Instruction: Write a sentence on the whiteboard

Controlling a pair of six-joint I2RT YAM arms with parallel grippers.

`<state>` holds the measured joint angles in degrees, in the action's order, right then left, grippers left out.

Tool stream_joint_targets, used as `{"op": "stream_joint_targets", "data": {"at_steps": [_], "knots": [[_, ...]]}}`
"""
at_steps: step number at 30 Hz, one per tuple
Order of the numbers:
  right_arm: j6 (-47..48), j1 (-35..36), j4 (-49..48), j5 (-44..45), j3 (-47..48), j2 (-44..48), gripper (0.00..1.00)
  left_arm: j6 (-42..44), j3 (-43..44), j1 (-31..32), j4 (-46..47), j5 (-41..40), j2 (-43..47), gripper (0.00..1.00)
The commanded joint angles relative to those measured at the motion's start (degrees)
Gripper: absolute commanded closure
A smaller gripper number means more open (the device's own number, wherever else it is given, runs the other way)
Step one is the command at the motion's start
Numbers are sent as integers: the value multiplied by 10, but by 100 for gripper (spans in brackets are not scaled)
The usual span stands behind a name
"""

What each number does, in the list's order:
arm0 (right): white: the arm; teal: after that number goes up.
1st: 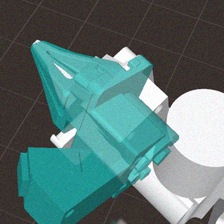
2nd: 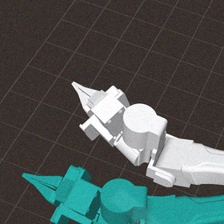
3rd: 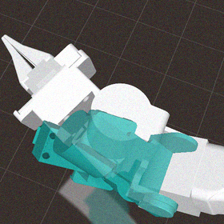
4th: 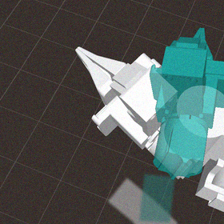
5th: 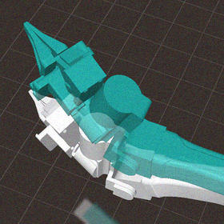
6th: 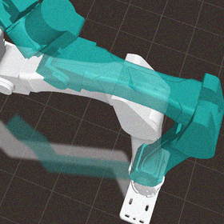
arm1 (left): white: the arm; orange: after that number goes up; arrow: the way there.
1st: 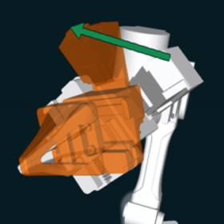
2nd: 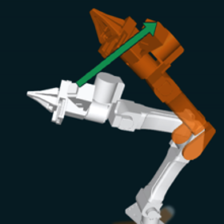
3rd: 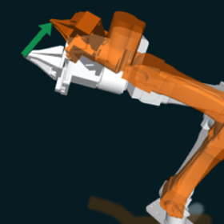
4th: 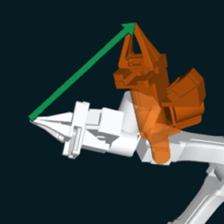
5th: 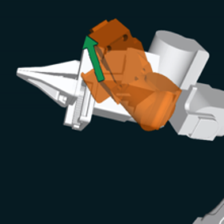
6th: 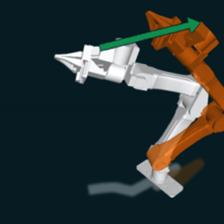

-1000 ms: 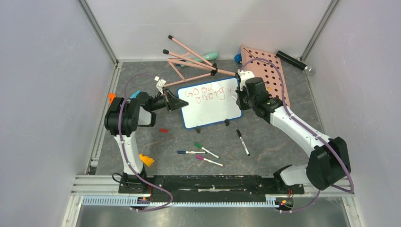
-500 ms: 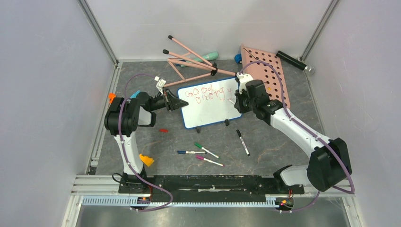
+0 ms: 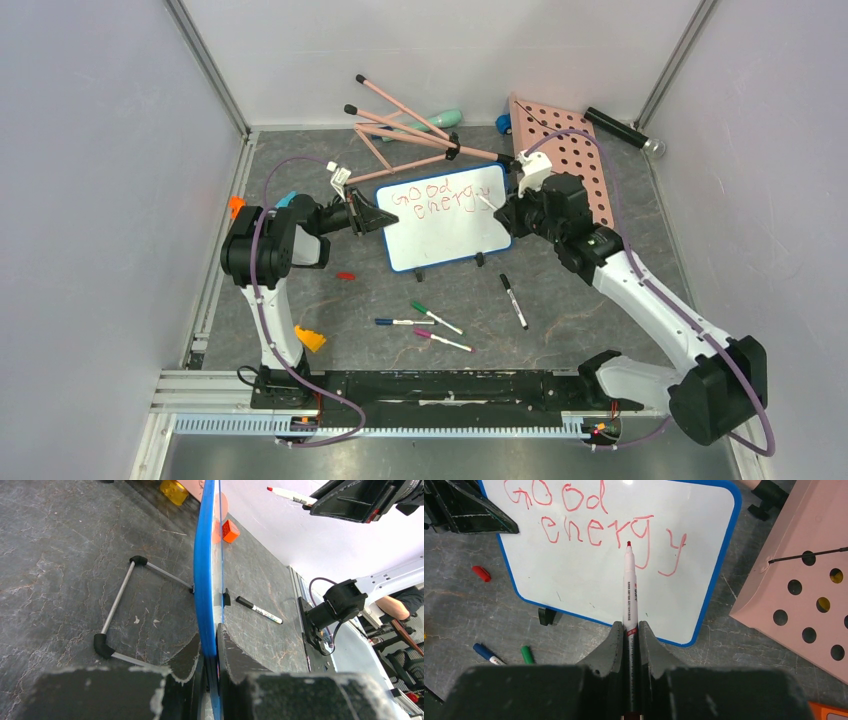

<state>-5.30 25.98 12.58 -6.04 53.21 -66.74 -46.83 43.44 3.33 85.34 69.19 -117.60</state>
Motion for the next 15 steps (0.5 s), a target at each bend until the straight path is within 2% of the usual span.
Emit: {"op": "stream_joint_targets", "data": {"at_steps": [1, 10, 15], "knots": [[-15, -3, -42, -3, -13, 1, 100, 63, -3, -4, 39, -7, -2, 98], [-34, 11, -59, -53, -1, -9, 100, 68, -15, -4, 39, -29, 6, 98], [-24, 13, -30, -32, -11, 20, 100, 79, -30, -2, 39, -51, 14, 98]]}}
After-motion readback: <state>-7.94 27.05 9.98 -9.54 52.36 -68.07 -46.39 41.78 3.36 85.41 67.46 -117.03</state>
